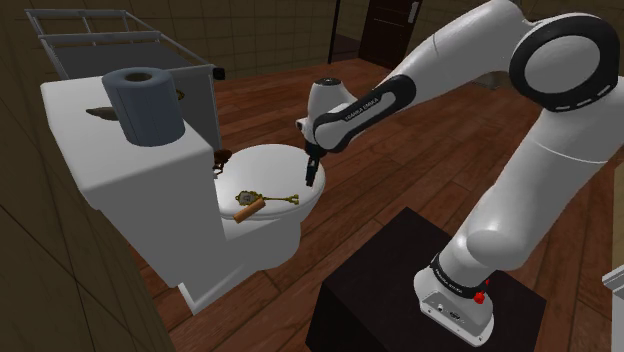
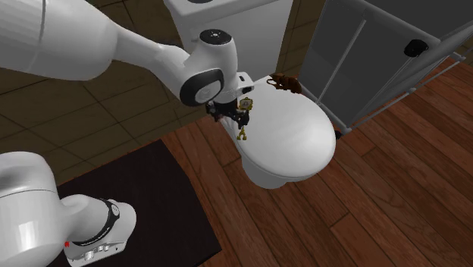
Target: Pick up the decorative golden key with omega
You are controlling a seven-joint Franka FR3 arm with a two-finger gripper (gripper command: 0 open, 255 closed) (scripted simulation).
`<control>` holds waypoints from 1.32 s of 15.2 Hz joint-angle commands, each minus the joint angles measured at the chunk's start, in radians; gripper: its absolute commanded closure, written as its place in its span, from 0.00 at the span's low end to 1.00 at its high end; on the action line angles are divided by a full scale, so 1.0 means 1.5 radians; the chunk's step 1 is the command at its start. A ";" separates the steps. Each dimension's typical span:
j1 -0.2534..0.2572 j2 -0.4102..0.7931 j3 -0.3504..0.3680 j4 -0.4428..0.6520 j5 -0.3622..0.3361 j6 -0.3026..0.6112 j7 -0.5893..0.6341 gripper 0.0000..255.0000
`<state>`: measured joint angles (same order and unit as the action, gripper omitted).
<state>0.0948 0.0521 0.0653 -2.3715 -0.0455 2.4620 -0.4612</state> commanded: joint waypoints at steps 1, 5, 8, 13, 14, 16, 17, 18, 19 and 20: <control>0.006 0.053 0.005 0.031 -0.015 0.034 -0.013 0.00; 0.017 0.152 0.010 0.097 -0.050 0.089 -0.039 0.00; 0.029 0.224 0.011 0.153 -0.078 0.121 -0.056 0.00; 0.053 0.342 0.010 0.259 -0.121 0.160 -0.086 0.00; 0.059 0.365 0.010 0.282 -0.129 0.165 -0.092 0.00; 0.061 0.378 0.008 0.289 -0.132 0.172 -0.092 0.00; 0.062 0.385 0.006 0.291 -0.134 0.178 -0.090 0.00; 0.064 0.393 0.004 0.293 -0.135 0.183 -0.089 0.00; 0.065 0.401 0.003 0.295 -0.137 0.189 -0.087 0.00; 0.066 0.408 0.001 0.297 -0.138 0.194 -0.086 0.00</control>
<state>0.1932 0.6521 0.0684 -1.9335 -0.2509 2.7484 -0.5905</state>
